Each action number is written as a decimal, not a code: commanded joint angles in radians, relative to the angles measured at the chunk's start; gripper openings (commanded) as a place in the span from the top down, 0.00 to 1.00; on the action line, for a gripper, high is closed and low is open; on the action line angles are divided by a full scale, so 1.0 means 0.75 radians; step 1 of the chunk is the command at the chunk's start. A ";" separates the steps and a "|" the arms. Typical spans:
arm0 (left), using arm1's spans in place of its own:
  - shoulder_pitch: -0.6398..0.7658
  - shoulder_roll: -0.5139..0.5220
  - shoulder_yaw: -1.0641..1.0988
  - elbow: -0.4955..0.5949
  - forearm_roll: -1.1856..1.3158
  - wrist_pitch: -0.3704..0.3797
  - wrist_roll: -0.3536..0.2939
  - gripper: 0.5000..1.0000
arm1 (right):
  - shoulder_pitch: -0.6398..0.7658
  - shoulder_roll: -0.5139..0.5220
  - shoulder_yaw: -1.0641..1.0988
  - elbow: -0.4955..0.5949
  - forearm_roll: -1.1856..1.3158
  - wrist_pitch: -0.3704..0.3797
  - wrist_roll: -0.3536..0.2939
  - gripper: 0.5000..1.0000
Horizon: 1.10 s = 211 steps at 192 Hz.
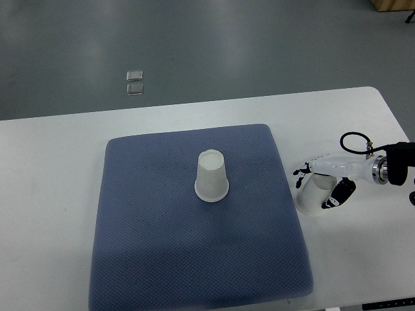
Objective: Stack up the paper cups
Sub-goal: 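Close the right hand fingers around the white cup, then lift the cup with the right hand and carry it over the cup on the pad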
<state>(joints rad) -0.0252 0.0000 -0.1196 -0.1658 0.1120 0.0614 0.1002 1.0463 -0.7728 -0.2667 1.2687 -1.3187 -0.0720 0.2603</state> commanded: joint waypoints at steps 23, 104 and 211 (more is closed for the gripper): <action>-0.001 0.000 0.000 0.000 0.000 0.000 0.001 0.00 | -0.006 0.004 0.000 -0.017 -0.001 -0.008 -0.001 0.42; -0.001 0.000 0.000 0.000 0.000 0.000 0.001 0.00 | -0.010 0.016 0.039 -0.035 0.005 0.004 -0.001 0.61; -0.001 0.000 0.000 0.000 0.000 0.000 0.001 0.00 | 0.167 -0.039 0.057 -0.012 0.020 0.141 0.021 0.60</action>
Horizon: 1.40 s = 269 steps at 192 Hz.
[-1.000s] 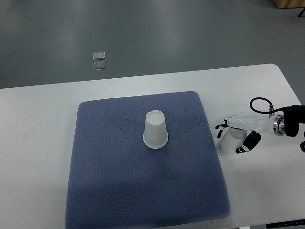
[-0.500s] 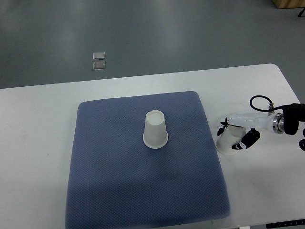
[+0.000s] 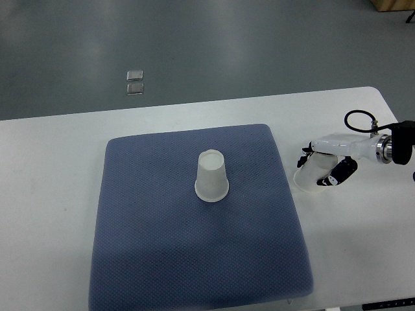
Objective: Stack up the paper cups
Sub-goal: 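Lift the cup with the right hand and carry it over the cup on the pad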
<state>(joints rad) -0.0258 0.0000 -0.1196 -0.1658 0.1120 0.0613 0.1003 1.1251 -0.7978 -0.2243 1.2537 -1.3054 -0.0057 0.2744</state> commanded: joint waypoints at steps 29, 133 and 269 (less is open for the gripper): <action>0.002 0.000 0.000 0.000 0.000 0.000 0.001 0.00 | 0.148 -0.012 0.000 0.020 0.002 0.128 0.002 0.60; 0.000 0.000 0.000 0.000 0.000 0.000 0.001 0.00 | 0.537 0.072 0.002 0.120 0.022 0.404 0.002 0.57; 0.000 0.000 0.000 0.000 0.000 0.000 0.001 0.00 | 0.670 0.432 0.002 0.053 0.204 0.509 0.000 0.55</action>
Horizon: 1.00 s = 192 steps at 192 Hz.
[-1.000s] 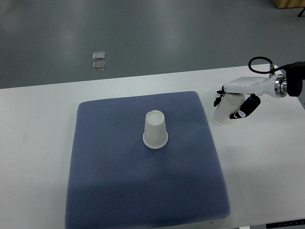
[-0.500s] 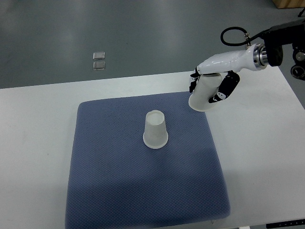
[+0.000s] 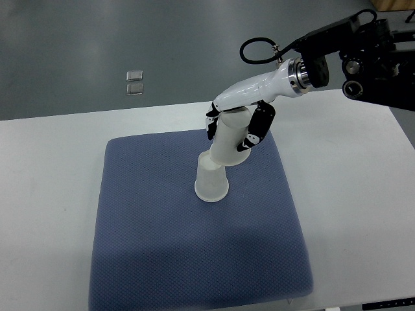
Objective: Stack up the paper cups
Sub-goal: 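Lift the cup with the right hand and carry it over the cup on the pad, then lower the held cup onto the cup on the pad and release it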
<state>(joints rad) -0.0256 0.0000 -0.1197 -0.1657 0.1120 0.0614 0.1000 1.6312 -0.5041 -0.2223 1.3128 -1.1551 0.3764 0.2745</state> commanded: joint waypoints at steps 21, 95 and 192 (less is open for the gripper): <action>-0.001 0.000 0.000 0.000 0.000 0.000 0.002 0.00 | -0.005 0.075 0.000 -0.049 0.008 -0.001 0.000 0.55; -0.001 0.000 0.000 0.000 0.000 0.000 0.000 0.00 | -0.021 0.175 0.000 -0.126 0.053 -0.011 -0.004 0.55; -0.001 0.000 0.000 0.000 0.000 0.000 0.002 0.00 | -0.099 0.267 0.000 -0.218 0.045 -0.025 -0.002 0.54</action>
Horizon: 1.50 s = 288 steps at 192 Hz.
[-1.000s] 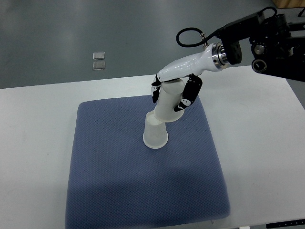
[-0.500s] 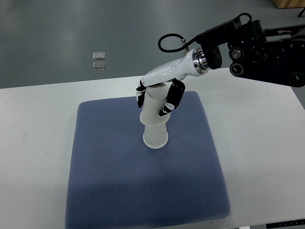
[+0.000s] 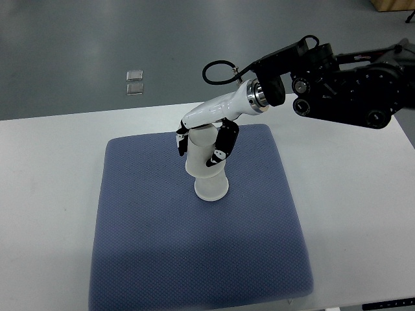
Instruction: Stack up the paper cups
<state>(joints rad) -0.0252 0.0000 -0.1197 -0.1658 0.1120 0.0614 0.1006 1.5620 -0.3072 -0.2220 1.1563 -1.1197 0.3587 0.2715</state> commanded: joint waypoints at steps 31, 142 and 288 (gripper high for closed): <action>-0.001 0.000 0.000 0.000 0.000 0.000 0.001 0.00 | -0.003 -0.006 0.005 -0.008 0.002 0.000 0.004 0.53; -0.001 0.000 0.000 0.000 0.000 0.000 0.001 0.00 | -0.103 0.023 0.036 -0.018 -0.015 -0.049 0.002 0.40; 0.001 0.000 0.000 0.000 0.000 0.000 0.001 0.00 | -0.115 -0.010 0.120 -0.100 0.018 -0.135 0.004 0.17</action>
<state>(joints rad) -0.0255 0.0000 -0.1197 -0.1658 0.1120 0.0614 0.1005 1.4719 -0.2967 -0.1848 1.1126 -1.1137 0.2539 0.2699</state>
